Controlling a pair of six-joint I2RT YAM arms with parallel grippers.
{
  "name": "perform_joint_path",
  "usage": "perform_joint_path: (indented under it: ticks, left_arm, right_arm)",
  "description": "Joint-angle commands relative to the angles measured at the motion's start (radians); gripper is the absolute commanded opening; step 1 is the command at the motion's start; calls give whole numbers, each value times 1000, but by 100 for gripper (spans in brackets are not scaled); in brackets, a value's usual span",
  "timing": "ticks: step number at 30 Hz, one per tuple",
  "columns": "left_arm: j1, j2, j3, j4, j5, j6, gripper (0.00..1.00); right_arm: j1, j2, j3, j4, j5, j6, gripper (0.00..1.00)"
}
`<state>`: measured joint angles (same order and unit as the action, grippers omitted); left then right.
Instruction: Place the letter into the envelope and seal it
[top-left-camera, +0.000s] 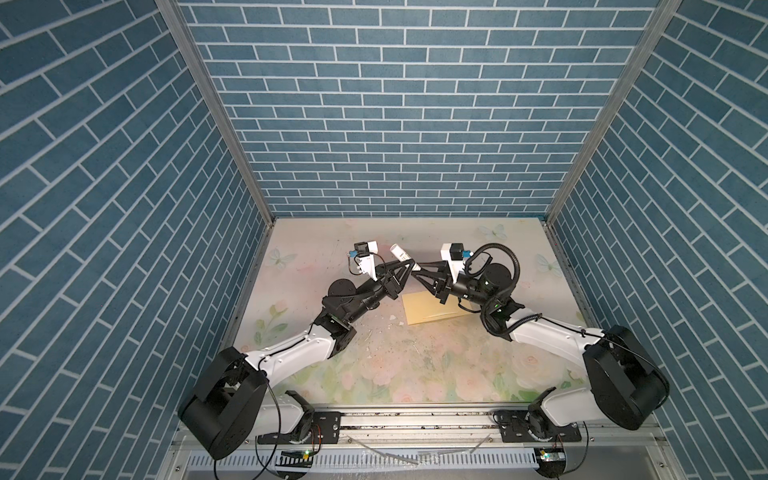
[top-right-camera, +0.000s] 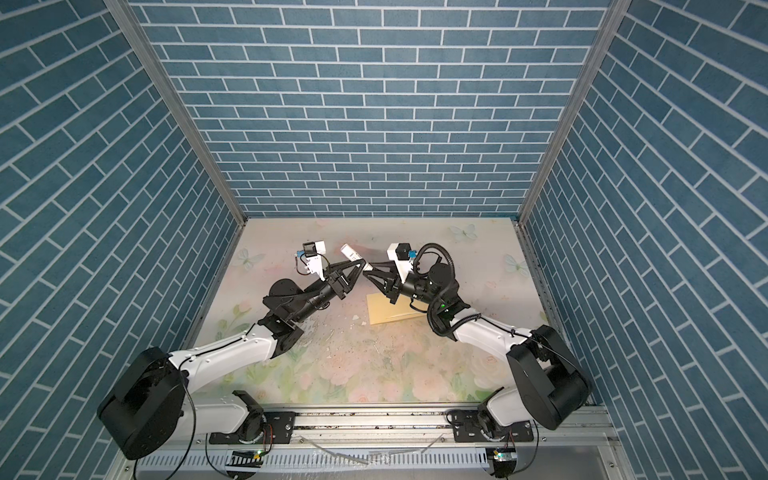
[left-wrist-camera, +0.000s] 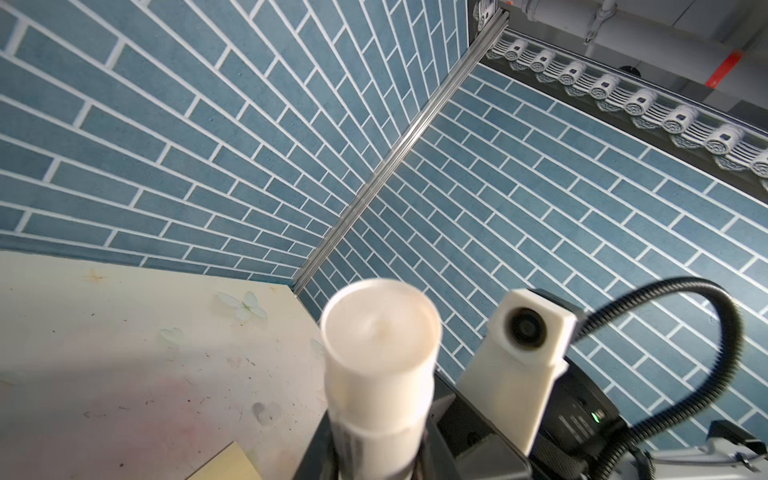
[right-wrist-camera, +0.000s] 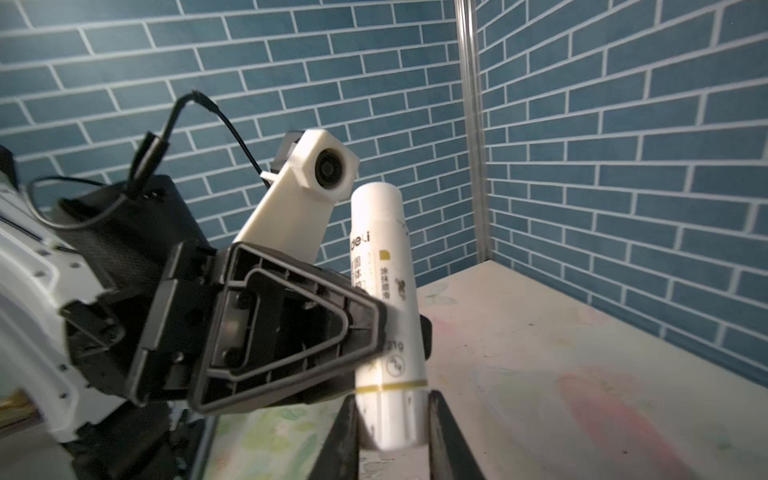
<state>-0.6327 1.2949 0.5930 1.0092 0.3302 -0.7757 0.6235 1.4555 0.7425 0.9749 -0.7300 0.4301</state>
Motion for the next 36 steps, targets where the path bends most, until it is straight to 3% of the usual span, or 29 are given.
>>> perform_joint_path:
  ticks: [1,5,9,12,17,20,25,29,36]
  left_arm:
    - [1,-11,-7,-36,56,70,0]
    - [1,0,-7,-11,56,54,0]
    - [1,10,-6,-16,18,3,0]
    - [0,12,-9,-6,-21,-54,0]
    - [1,14,-15,18,-69,-138,0]
    - [1,21,-16,47,-72,-168,0]
    - [1,37,-14,71,-65,-202,0]
    - [1,40,-15,74,-64,-207,0]
    - [1,44,-15,74,-62,-208,0]
  right_arm:
    - [-53,41,97,170,-155,358,0]
    - [-56,91,118,250,-191,454,4]
    - [-54,73,97,189,-133,360,16]
    - [-40,-2,26,115,11,142,32]
    - [98,-154,-117,12,462,-463,62]
    - [172,-155,-168,86,577,-681,72]
    - [242,-84,-198,230,702,-848,73]
    - [289,-7,-191,367,798,-959,67]
    - [319,58,-159,423,850,-1025,56]
